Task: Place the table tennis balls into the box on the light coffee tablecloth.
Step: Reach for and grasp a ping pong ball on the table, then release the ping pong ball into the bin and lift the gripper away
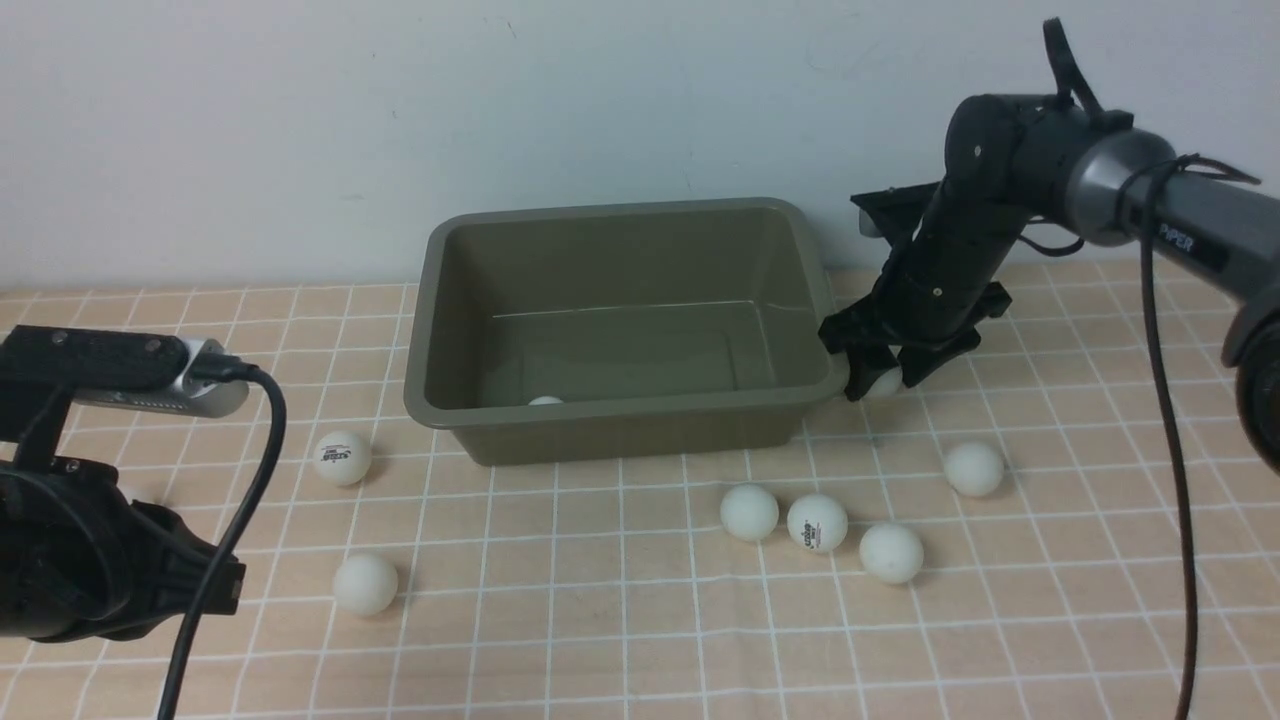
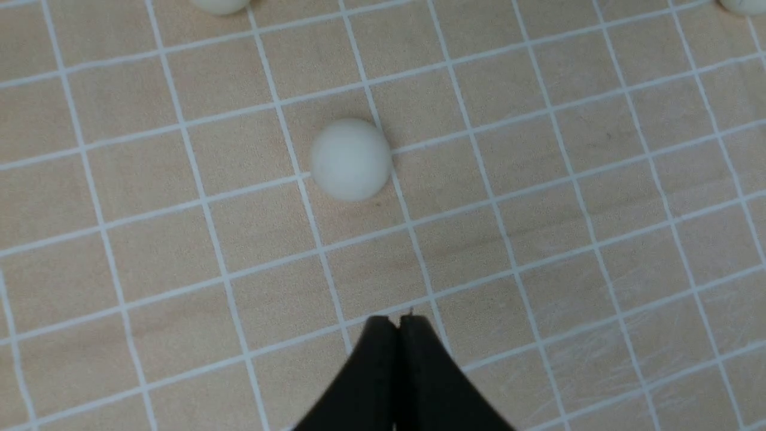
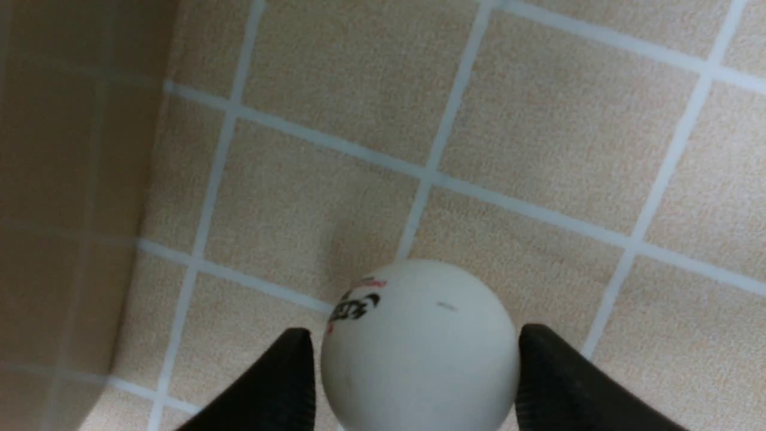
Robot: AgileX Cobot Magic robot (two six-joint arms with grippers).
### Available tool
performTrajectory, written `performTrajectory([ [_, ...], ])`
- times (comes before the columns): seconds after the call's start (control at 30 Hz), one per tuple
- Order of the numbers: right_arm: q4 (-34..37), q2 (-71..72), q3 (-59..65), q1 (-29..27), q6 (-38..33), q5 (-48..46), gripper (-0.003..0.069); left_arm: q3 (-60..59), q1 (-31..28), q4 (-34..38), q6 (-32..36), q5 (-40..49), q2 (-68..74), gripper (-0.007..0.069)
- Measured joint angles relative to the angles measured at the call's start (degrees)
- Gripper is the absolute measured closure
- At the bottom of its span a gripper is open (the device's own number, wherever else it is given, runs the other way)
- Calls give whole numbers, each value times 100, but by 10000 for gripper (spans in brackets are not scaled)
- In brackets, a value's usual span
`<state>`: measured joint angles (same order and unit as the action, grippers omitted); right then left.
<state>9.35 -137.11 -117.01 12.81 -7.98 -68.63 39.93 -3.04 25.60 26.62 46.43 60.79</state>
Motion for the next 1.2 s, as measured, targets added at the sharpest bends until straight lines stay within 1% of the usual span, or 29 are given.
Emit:
performTrajectory([
  [0.13,0,0,0,0,0,0,291,0,0,0,0,0,0,692],
  [0.4,-124,26,-22,0,0,-162,291,0,0,0,0,0,0,692],
  [0.53,-427,144,-397,0,98,-229,291,0,0,0,0,0,0,692],
  [0.6,-466,251,-723,-5,194,-236,291,0,0,0,0,0,0,692],
  [0.7,-292,383,-1045,-5,223,-237,291,0,0,0,0,0,0,692],
  [0.73,73,479,-1314,12,210,-250,291,0,0,0,0,0,0,692],
  [0.77,119,479,-1342,9,210,-250,291,0,0,0,0,0,0,692],
  [0.8,453,513,-1519,67,167,-256,291,0,0,0,0,0,0,692],
  [0.87,874,526,-1667,242,49,-256,291,0,0,0,0,0,0,692],
  [0.97,932,508,-1673,438,-2,-269,291,0,0,0,0,0,0,692],
  [1.07,835,298,-1673,831,-40,-298,291,0,0,0,0,0,0,692],
  [1.2,727,67,-1673,1018,-46,-310,291,0,0,0,0,0,0,692],
])
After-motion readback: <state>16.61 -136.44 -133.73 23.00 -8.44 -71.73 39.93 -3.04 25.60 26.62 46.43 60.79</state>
